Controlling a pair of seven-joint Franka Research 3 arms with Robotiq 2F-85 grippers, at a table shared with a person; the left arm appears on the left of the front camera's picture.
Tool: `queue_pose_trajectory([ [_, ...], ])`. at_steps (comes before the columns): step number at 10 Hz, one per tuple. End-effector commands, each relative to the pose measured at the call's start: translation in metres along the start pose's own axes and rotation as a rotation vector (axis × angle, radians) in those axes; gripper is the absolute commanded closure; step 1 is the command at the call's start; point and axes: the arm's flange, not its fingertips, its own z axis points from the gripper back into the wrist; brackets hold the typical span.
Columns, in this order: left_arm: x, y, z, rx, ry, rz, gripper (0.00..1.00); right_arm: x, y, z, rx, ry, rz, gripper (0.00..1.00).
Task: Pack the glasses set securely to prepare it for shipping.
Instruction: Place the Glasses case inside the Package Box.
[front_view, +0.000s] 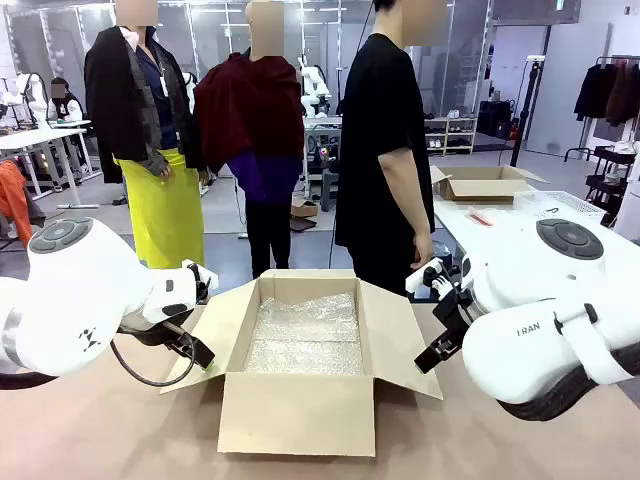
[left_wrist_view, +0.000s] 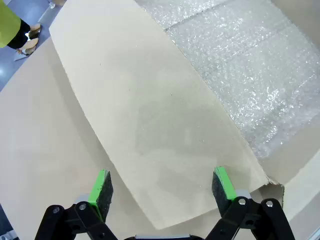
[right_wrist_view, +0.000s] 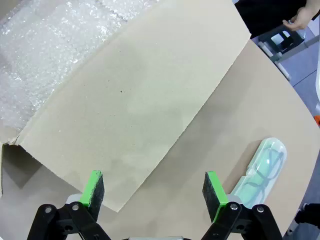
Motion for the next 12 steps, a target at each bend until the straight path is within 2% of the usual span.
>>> queue_pose_trajectory([
  [1,0.000,0.000,0.000,0.000,0.000,0.000,0.00,0.000,0.000,0.000,0.000,0.000,0.000,0.00],
  [10,0.000,0.000,0.000,0.000,0.000,-0.001,0.00,0.000,0.000,0.000,-0.001,0.000,0.001,0.00],
  [12,0.004,0.001,0.043,-0.083,0.005,0.011,0.00,0.009,-0.018,0.008,-0.005,0.044,-0.035,0.00],
])
